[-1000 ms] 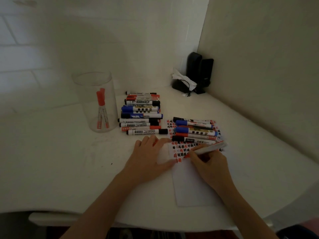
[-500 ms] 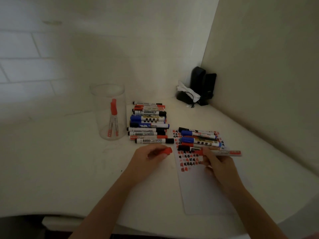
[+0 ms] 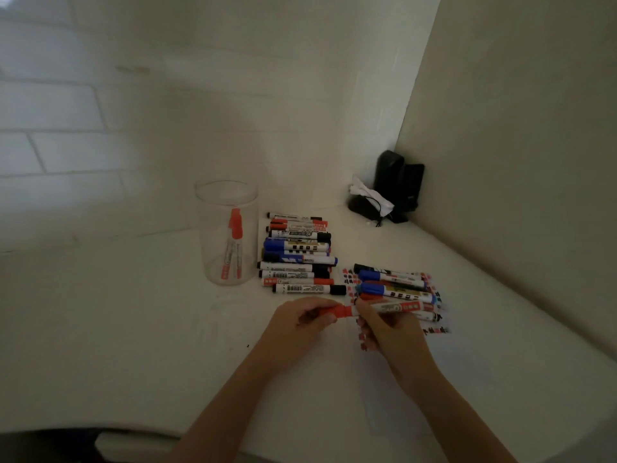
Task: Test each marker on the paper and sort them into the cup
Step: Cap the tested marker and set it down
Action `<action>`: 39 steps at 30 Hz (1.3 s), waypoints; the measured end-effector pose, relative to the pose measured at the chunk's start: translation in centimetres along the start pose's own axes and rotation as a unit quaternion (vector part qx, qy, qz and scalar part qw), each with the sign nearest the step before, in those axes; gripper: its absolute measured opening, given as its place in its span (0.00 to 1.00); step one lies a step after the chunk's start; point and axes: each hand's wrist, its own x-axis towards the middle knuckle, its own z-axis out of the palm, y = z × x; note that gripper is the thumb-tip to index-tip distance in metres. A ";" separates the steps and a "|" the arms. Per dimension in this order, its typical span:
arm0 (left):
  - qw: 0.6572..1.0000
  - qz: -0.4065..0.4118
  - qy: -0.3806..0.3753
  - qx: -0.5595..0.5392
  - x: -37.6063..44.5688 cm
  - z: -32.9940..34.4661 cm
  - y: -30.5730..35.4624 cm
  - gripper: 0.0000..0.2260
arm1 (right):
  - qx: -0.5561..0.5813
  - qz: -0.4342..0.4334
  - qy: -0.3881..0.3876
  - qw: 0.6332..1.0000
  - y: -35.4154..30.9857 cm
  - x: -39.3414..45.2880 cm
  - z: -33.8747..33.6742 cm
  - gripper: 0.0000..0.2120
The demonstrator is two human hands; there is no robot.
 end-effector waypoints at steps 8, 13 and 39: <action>0.999 0.006 0.028 -0.034 0.0 -0.1 -0.6 0.08 | 0.001 -0.016 0.005 1.000 0.2 0.2 1.8 0.11; 0.999 0.006 0.040 -0.036 -0.1 -0.2 -0.7 0.08 | 0.061 0.042 -0.013 0.997 0.4 0.5 2.7 0.11; 0.926 -0.013 0.098 0.364 2.2 -3.6 -1.4 0.18 | -0.494 -0.140 0.070 0.855 0.0 8.5 -10.9 0.12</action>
